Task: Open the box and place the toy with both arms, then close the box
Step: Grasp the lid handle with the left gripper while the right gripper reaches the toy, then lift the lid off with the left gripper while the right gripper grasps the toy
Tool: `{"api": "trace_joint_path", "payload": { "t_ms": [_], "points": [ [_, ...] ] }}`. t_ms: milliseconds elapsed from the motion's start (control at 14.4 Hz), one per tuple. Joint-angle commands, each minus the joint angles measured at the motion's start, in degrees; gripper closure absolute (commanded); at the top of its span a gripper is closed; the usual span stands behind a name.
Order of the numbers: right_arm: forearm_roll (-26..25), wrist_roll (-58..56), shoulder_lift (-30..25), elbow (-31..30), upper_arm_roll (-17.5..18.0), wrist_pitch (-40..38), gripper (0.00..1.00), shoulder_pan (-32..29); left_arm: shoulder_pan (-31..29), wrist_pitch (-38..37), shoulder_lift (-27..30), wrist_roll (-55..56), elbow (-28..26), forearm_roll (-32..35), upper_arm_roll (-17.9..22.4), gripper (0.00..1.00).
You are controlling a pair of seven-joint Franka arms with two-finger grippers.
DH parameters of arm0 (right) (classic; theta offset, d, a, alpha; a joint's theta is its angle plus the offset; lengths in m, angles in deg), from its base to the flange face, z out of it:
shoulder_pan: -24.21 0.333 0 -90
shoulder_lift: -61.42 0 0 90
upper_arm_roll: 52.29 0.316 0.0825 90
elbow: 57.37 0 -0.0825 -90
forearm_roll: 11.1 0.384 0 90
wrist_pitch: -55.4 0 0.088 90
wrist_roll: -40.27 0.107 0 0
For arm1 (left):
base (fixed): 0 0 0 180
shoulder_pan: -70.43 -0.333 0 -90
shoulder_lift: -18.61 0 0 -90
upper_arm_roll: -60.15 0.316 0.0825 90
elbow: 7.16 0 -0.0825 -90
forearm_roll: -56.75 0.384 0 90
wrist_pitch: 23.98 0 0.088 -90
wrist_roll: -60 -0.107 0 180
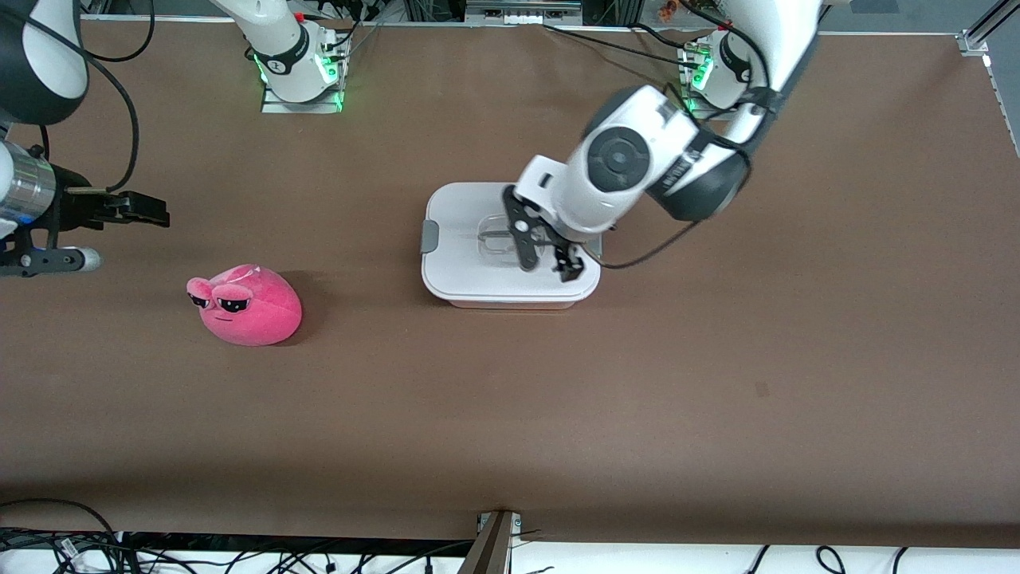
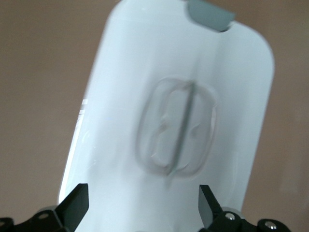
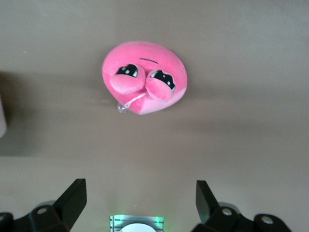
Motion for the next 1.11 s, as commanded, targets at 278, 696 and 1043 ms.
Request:
{"api": "trace_joint_path", "payload": {
  "t_ms": [278,696,1043],
  "points": [
    [-0.9,6.5,0.7,-12.7,0.4,11.8,0.00,0.4,6.0,5.0,-4.2,-1.2,1.5,8.3,0.6,0.18],
    [-0.4,6.6,0.2,-20.3,0.4,17.5,0.00,0.3,6.1,5.0,-4.6,-0.8,1.3,8.0,0.6,0.97],
    [-0.2,6.5,0.4,-25.5,0.6,25.7,0.00,0.4,6.1,4.3,-4.0,-1.8,0.9,7.9,0.4,1.00]
  ]
}}
